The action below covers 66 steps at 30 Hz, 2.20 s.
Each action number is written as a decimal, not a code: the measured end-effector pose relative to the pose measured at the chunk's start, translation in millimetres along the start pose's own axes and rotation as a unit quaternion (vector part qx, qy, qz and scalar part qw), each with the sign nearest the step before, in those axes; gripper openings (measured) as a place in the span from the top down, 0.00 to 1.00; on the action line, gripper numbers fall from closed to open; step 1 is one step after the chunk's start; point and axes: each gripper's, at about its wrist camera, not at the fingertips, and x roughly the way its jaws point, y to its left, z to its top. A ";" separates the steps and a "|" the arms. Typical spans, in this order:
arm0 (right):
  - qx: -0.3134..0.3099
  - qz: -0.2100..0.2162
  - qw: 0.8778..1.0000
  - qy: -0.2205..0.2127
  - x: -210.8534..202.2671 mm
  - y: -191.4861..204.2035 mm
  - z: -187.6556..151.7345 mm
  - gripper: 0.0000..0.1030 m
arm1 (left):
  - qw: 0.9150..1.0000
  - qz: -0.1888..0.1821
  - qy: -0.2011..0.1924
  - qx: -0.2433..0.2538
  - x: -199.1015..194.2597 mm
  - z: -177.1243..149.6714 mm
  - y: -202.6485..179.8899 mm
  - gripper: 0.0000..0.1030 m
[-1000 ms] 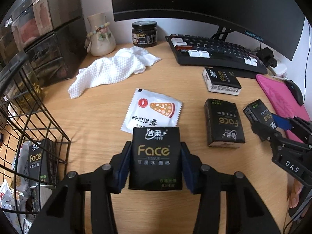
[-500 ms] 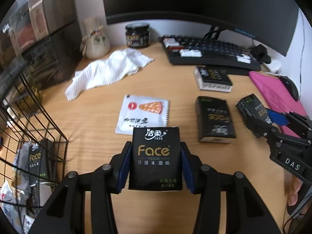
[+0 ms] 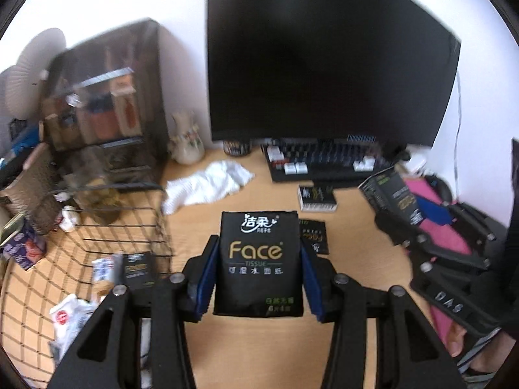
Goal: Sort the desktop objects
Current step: 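Carry both Face packs to the wire basket and open both grippers, then move both grippers back to the desk toward the last Face packs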
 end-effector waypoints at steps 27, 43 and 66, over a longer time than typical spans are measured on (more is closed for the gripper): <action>-0.103 0.210 0.972 -0.006 10.1 227.3 28.0 0.42 | 0.985 0.118 -0.026 -0.120 -94.3 -38.7 176.0 0.23; -0.037 0.123 0.992 -0.004 6.1 92.3 29.6 0.42 | 0.997 0.068 -0.009 -0.024 -67.6 -23.2 67.0 0.23; 0.021 0.015 0.991 0.129 133.9 -104.3 -10.0 0.42 | 0.989 -0.029 0.137 0.041 156.5 -8.1 -67.1 0.23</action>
